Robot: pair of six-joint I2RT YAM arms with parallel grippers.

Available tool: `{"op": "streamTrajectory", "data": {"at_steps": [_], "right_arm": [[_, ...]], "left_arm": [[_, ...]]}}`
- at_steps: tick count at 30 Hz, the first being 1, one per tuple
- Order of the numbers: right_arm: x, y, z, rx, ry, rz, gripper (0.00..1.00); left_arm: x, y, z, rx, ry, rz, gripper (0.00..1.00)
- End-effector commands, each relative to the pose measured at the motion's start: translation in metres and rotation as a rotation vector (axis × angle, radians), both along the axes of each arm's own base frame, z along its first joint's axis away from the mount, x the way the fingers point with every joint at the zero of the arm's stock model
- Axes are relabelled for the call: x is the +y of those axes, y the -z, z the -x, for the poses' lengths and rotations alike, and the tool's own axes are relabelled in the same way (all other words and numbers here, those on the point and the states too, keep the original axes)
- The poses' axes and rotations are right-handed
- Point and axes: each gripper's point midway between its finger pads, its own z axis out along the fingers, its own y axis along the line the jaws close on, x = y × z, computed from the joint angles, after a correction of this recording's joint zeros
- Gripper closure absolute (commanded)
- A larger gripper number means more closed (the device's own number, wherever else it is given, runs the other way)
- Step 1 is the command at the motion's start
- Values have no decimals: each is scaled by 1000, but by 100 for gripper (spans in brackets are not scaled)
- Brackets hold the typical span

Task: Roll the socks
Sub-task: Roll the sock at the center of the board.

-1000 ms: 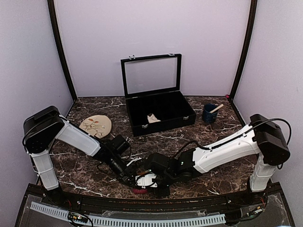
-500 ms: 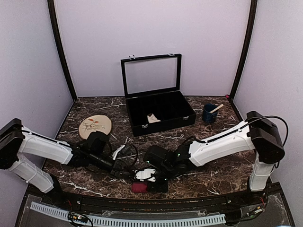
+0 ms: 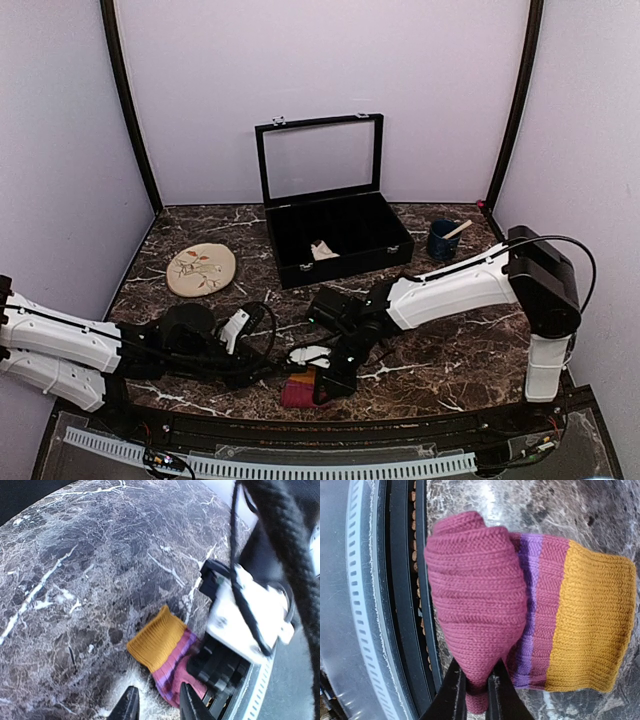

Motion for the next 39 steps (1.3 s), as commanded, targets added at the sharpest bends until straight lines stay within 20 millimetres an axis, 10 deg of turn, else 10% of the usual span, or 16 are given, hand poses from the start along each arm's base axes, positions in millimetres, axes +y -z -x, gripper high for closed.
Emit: {"op": "streamTrajectory", "data": {"at_steps": [1, 39], "right_arm": [[-9, 6, -2, 125, 27, 68, 100], [-16, 4, -15, 378, 47, 104, 100]], "left_arm": [[7, 2, -1, -114, -33, -62, 70], [-54, 43, 44, -306, 475, -453, 64]]}}
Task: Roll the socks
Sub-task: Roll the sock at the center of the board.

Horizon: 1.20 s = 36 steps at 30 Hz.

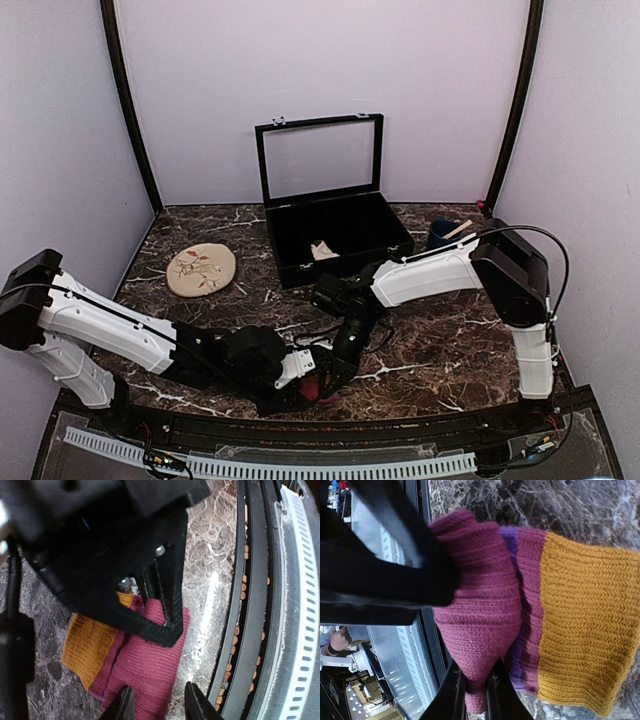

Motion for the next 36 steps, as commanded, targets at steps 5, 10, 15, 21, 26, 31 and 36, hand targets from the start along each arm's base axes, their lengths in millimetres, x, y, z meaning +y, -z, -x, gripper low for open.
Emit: {"op": "streamTrajectory", "data": {"at_steps": [5, 10, 15, 21, 26, 31, 36], "right_arm": [[-8, 6, 0, 32, -7, 42, 100], [-11, 7, 1, 48, -9, 51, 100], [-11, 8, -1, 54, -7, 53, 100], [-9, 5, -6, 54, -4, 51, 100], [-10, 1, -10, 50, 16, 48, 100], [-14, -3, -19, 26, 67, 32, 81], [-24, -10, -29, 9, 137, 2, 67]], "left_arm": [[5, 19, -1, -51, 61, -132, 64], [5, 23, -3, -76, 77, -149, 64], [2, 35, 4, -48, 134, -187, 71], [4, 54, 11, -3, 182, -268, 92], [4, 55, 14, 15, 198, -281, 100], [5, 55, 20, 58, 215, -288, 100], [1, 48, 24, 137, 230, -265, 100]]}}
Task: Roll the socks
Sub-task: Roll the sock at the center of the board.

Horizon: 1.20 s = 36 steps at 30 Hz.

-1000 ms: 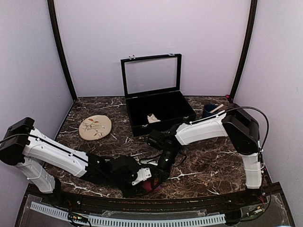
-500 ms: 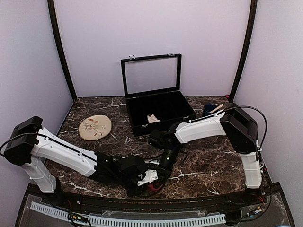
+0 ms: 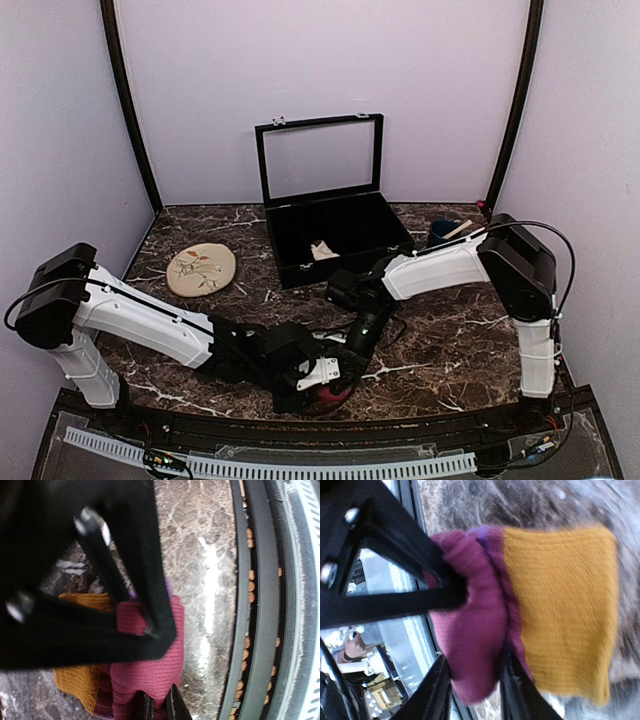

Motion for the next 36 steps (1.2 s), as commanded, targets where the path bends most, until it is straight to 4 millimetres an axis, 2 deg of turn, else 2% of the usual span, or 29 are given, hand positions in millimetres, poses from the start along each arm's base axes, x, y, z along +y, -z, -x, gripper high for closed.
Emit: {"op": "streamTrajectory", "data": {"at_steps": [1, 6, 13, 18, 25, 31, 36], "right_arm": [[-4, -10, -22, -64, 87, -54, 65], [-12, -22, -32, -78, 160, -99, 62], [-29, -17, -43, -114, 265, -106, 61], [-41, -14, -62, -234, 374, -105, 61], [-61, -27, -78, -422, 484, -128, 61], [-77, -35, -80, -576, 538, -148, 61], [-80, -45, -69, -711, 521, -172, 61]], "left_arm": [[24, 22, 25, 169, 52, -125, 100], [19, 16, 24, 240, 50, -122, 100], [11, 2, 19, 363, 26, -97, 100], [6, -6, 16, 476, 21, -90, 100], [-5, -20, 8, 683, 6, -59, 100], [-12, -31, -4, 840, -9, -26, 100], [-13, -31, -13, 921, -29, -12, 100]]}}
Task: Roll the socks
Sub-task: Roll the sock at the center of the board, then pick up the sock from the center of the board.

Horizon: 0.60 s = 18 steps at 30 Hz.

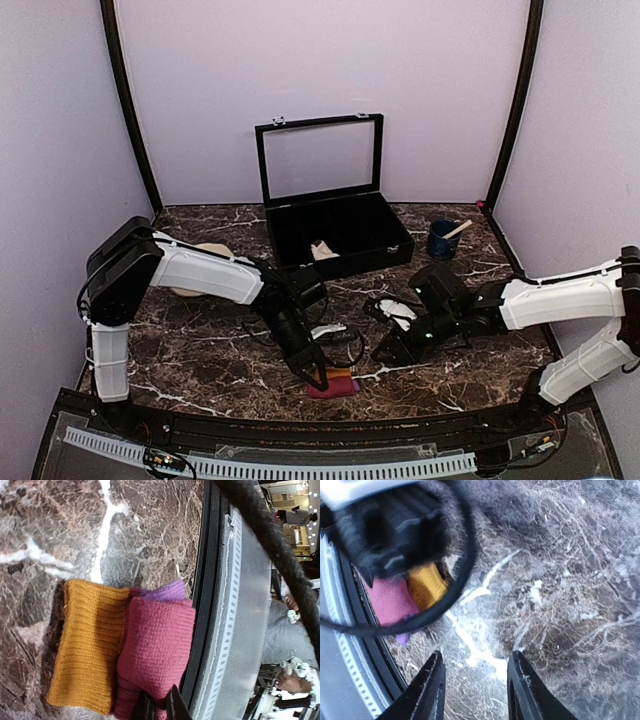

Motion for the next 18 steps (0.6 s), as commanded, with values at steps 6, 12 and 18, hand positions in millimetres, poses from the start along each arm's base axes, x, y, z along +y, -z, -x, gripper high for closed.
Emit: {"op": "streamTrajectory", "data": {"at_steps": [6, 12, 18], "right_arm": [[13, -21, 19, -250, -55, 5, 59], [35, -24, 47, -316, -186, 42, 56], [51, -25, 70, -360, -282, 65, 55]], "left_arm": [[3, -8, 9, 187, 14, 0, 100], [2, -5, 10, 211, 15, -5, 100], [4, -2, 13, 232, 15, -17, 100]]}}
